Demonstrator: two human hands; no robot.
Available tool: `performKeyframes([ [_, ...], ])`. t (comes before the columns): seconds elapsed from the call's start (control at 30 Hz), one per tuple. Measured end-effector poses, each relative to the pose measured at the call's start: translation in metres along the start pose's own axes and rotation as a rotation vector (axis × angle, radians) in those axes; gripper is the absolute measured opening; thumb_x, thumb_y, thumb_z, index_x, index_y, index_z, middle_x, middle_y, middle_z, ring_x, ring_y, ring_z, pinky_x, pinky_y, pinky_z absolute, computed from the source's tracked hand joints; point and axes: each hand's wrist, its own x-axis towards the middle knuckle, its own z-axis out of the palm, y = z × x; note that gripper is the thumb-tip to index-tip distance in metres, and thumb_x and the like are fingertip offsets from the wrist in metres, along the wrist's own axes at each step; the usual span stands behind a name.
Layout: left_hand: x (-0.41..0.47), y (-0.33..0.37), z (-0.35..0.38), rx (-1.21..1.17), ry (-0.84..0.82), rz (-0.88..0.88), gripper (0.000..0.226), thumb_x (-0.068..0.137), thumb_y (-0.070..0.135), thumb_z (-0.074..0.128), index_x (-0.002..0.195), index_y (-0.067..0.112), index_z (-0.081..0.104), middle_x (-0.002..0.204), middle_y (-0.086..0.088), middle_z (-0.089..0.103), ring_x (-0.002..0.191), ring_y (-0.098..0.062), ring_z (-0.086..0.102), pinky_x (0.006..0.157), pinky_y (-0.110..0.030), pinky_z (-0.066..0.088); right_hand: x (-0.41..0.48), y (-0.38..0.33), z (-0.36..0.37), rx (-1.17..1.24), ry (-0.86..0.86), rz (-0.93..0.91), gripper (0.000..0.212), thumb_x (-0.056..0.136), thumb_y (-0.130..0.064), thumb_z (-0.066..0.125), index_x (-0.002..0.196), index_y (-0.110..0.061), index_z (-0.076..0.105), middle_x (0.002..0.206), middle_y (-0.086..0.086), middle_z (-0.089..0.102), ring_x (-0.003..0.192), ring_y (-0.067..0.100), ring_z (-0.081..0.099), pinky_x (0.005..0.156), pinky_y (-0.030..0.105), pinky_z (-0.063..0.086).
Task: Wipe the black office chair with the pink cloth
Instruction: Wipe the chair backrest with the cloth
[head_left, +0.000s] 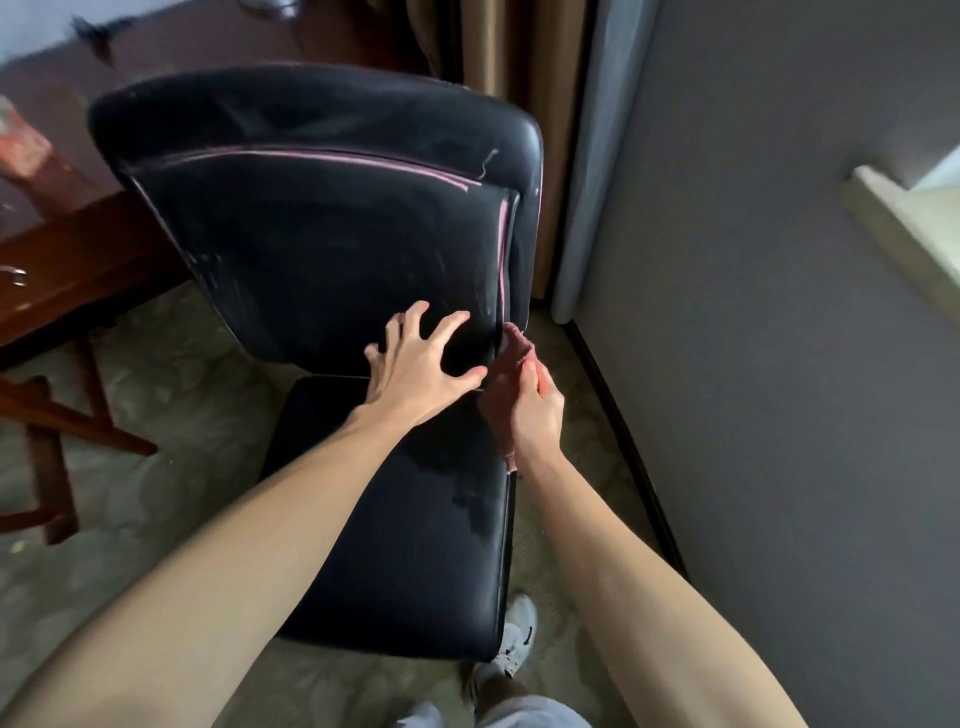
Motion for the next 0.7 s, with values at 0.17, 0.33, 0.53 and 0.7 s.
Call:
performKeyframes([
  [0.17, 0.006, 0.016, -0.051, 0.044, 0.069, 0.03, 0.073, 0.086, 0.063, 0.06, 0.149, 0.043, 0.029, 0.16, -0.007, 0.015, 0.146, -0.03, 0.015, 0.111, -0.06, 0.025, -0.008, -0.047, 0.001, 0.086, -0.001, -0.051, 0.034, 0.105, -0.037, 0.037, 0.125, -0.036, 0.064, 0.112, -0.005, 0.069, 0.105, 0.012, 0.065, 0.071, 0.015, 0.053],
  [0.33, 0.026, 0.033, -0.091, 0.086, 0.15, 0.089, 0.074, 0.085, 0.063, 0.06, 0.149, 0.041, 0.029, 0.161, -0.007, 0.013, 0.147, -0.03, 0.012, 0.113, -0.062, 0.02, -0.009, -0.081, 0.006, 0.046, 0.027, -0.134, 0.036, 0.097, -0.057, 0.034, 0.121, -0.054, 0.06, 0.114, 0.003, 0.071, 0.108, 0.026, 0.066, 0.096, 0.049, 0.053],
  [0.53, 0.07, 0.052, -0.128, 0.135, 0.136, 0.124, 0.079, 0.086, 0.071, 0.052, 0.153, 0.046, 0.018, 0.165, -0.008, -0.008, 0.151, -0.032, -0.011, 0.116, -0.065, 0.001, 0.004, -0.126, 0.005, 0.146, 0.047, -0.222, 0.033, 0.103, -0.042, 0.039, 0.127, -0.044, 0.061, 0.127, -0.024, 0.062, 0.122, -0.003, 0.054, 0.112, 0.032, 0.039],
  [0.7, 0.124, 0.063, -0.149, 0.179, 0.179, 0.147, 0.07, 0.091, 0.072, 0.038, 0.153, 0.048, 0.017, 0.166, -0.01, -0.01, 0.15, -0.039, -0.016, 0.116, -0.064, -0.005, 0.032, -0.153, 0.02, 0.223, 0.022, -0.346, 0.037, 0.106, -0.031, 0.035, 0.136, -0.034, 0.056, 0.136, -0.021, 0.056, 0.13, -0.002, 0.048, 0.113, 0.032, 0.037],
])
